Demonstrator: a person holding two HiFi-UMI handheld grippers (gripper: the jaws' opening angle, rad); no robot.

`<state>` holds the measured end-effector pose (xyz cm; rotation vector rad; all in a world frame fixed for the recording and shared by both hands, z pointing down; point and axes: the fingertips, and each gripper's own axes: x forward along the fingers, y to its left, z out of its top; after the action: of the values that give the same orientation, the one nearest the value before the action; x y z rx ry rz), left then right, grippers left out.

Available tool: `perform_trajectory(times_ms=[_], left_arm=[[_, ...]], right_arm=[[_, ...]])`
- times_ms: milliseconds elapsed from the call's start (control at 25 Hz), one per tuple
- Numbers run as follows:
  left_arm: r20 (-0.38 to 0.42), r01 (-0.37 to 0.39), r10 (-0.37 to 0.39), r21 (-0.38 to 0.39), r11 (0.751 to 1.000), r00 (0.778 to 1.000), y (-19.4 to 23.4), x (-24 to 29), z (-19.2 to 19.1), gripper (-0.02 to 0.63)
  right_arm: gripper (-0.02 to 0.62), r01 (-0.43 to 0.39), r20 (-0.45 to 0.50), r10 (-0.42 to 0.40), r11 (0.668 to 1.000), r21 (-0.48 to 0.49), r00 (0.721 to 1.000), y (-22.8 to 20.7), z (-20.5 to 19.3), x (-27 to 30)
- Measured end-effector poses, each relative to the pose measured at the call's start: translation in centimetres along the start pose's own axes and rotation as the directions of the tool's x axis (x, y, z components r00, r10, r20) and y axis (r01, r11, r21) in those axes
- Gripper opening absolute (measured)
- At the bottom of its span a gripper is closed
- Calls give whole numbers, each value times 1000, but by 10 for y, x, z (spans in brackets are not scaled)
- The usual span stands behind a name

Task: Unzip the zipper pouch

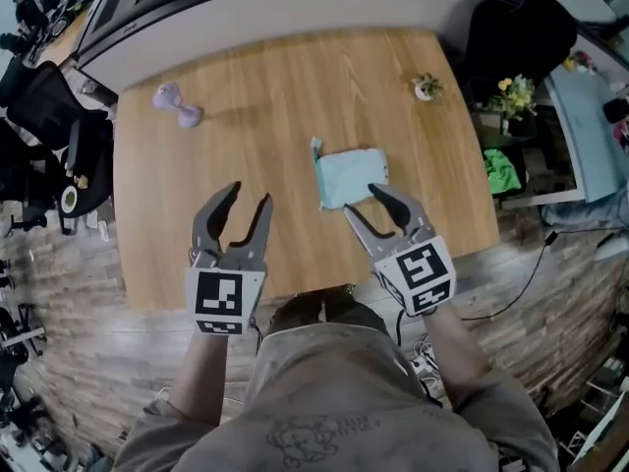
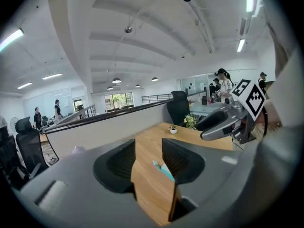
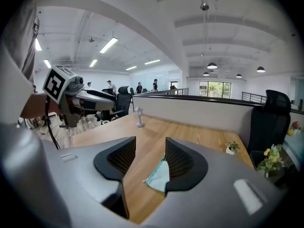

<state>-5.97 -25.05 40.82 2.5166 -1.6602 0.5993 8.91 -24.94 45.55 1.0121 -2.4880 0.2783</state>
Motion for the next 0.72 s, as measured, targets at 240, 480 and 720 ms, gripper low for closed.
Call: perform_trajectory(times_ms=[240, 480, 720], left_arm=[[-74, 15, -18, -54, 998, 997, -1, 24, -51, 166], [-171, 42, -57, -93, 995, 984, -8, 45, -103, 167], [-265, 87, -122, -143, 986, 957, -20, 57, -158, 169]], right_arm=[[206, -23, -94, 22, 1000, -12, 995, 7, -53, 42], [206, -62, -203, 59, 998, -10, 977, 15, -109, 85], [199, -84, -301, 75, 996, -18, 951, 16, -160, 122]])
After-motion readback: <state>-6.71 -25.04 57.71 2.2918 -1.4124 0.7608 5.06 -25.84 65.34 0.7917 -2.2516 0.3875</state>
